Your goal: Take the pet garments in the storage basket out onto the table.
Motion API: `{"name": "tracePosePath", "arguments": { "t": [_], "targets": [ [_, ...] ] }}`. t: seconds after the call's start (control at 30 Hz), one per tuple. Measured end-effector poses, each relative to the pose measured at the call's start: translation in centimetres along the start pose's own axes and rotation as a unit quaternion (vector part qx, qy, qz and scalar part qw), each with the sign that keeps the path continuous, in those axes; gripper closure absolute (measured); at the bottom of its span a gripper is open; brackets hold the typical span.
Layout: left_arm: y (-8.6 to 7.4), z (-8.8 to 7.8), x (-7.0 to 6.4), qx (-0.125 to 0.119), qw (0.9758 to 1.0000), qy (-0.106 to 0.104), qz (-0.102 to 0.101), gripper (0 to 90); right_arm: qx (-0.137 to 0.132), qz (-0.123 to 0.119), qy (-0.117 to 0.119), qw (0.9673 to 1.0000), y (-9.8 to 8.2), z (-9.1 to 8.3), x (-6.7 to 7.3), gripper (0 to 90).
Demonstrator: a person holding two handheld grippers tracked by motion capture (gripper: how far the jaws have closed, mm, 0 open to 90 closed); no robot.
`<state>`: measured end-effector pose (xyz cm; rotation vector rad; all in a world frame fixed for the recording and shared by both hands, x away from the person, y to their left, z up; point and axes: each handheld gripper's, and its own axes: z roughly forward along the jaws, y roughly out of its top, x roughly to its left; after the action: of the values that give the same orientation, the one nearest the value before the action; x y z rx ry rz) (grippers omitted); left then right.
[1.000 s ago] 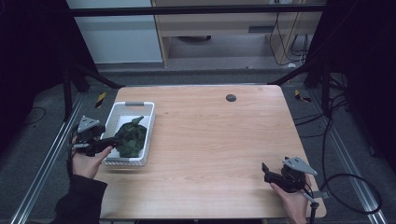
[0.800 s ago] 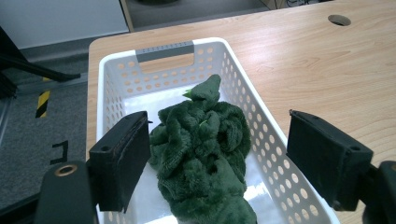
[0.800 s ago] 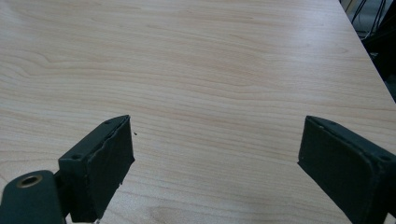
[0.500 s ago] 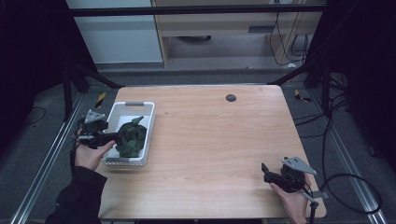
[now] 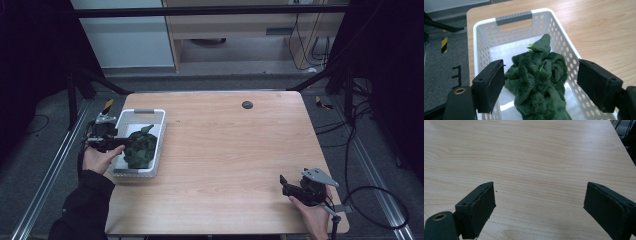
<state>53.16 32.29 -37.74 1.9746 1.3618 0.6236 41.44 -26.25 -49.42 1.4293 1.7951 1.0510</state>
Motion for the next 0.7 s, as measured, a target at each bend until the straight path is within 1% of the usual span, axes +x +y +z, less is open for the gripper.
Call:
{"name": "tracePosePath", "arguments": {
  "t": [0.03, 0.13, 0.23, 0.3, 0.43, 0.63, 0.7],
  "targets": [
    [0.0, 0.0, 0.0, 0.000, 1.0000, 0.000, 0.000, 21.2, 0.000, 0.000, 0.000, 1.0000, 0.0, 0.0, 0.0, 10.0],
    [0.0, 0.7, 0.2, 0.011, 0.9999, -0.001, 0.000, 21.2, 0.000, -0.002, 0.001, 1.0000, 0.0, 0.0, 0.0, 10.0],
    [0.0, 1.1, 0.3, 0.016, 0.9999, 0.003, 0.002, 21.3, 0.000, -0.004, 0.000, 1.0000, 0.0, 0.1, 0.0, 10.0],
    [-0.1, 1.6, 0.5, 0.021, 0.9998, 0.003, -0.004, 21.3, -0.001, -0.005, 0.001, 1.0000, 0.0, 0.1, 0.0, 10.0],
    [-0.3, 2.3, 0.7, 0.031, 0.9995, 0.006, -0.007, 21.4, 0.000, -0.004, 0.000, 1.0000, 0.0, 0.1, 0.0, 10.0],
    [-0.5, 2.8, 0.8, 0.041, 0.9991, 0.006, -0.009, 21.6, 0.000, -0.004, 0.002, 1.0000, 0.0, 0.1, 0.0, 10.0],
    [-0.5, 3.1, 0.8, 0.048, 0.9988, 0.006, -0.007, 21.8, 0.002, -0.004, 0.003, 1.0000, 0.0, 0.1, 0.0, 10.0]
  ]
}}
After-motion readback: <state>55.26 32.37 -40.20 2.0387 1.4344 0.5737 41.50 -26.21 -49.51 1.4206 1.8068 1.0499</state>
